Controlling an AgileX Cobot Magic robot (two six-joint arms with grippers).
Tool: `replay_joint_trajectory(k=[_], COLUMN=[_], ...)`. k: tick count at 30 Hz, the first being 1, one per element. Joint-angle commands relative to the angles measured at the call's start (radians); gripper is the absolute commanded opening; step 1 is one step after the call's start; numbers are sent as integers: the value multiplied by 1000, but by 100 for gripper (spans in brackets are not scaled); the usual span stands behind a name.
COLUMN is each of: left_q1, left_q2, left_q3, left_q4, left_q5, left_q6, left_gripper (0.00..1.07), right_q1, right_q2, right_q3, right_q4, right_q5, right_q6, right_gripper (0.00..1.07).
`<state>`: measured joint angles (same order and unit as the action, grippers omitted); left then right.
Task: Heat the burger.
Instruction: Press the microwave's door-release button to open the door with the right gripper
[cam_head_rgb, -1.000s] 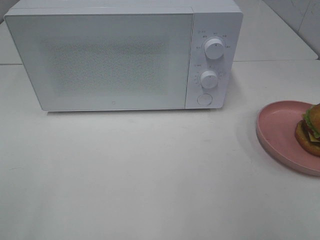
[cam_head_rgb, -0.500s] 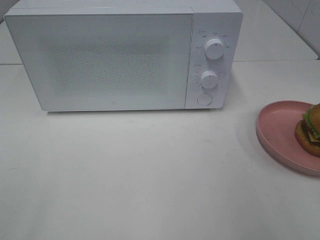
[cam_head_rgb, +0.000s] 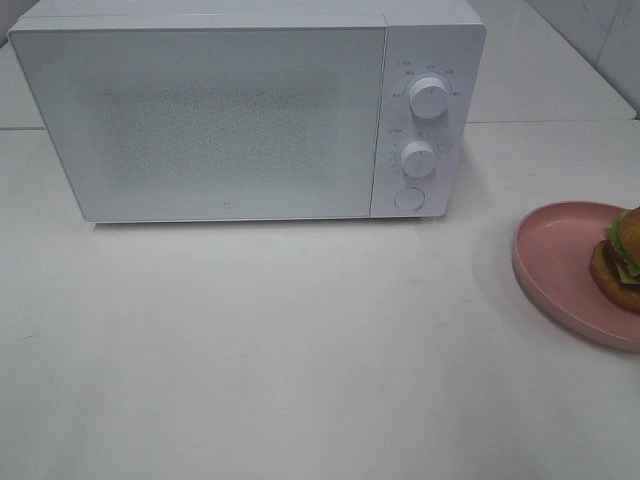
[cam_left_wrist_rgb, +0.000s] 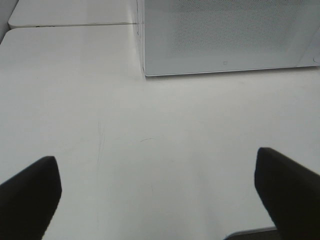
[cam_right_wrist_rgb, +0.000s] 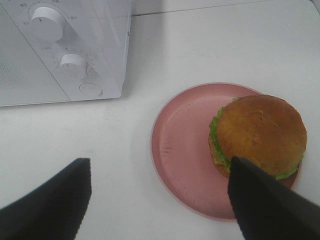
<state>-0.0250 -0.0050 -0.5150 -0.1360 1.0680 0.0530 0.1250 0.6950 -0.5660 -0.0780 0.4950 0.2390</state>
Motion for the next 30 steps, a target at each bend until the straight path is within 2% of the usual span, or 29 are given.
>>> replay_joint_trajectory(k=[1,21,25,30], left_q1=[4,4,4,4], left_q2=[-24,-24,-24,-24], left_q3=[0,0,0,0], left_q4=[4,4,4,4], left_q5=[-1,-1,-1,-1], left_q6=[-1,-1,-1,-1], left_gripper=[98,98,98,98], right_q1=[-5,-3,-3,-3], right_q2=[55,386,444,486], right_q3=[-6,-2,44,78], right_q4=[-6,-18,-17,-15], right_q5=[-93,-548,-725,-827], right_q6=[-10,-17,-30,-35], right_gripper=[75,75,75,75])
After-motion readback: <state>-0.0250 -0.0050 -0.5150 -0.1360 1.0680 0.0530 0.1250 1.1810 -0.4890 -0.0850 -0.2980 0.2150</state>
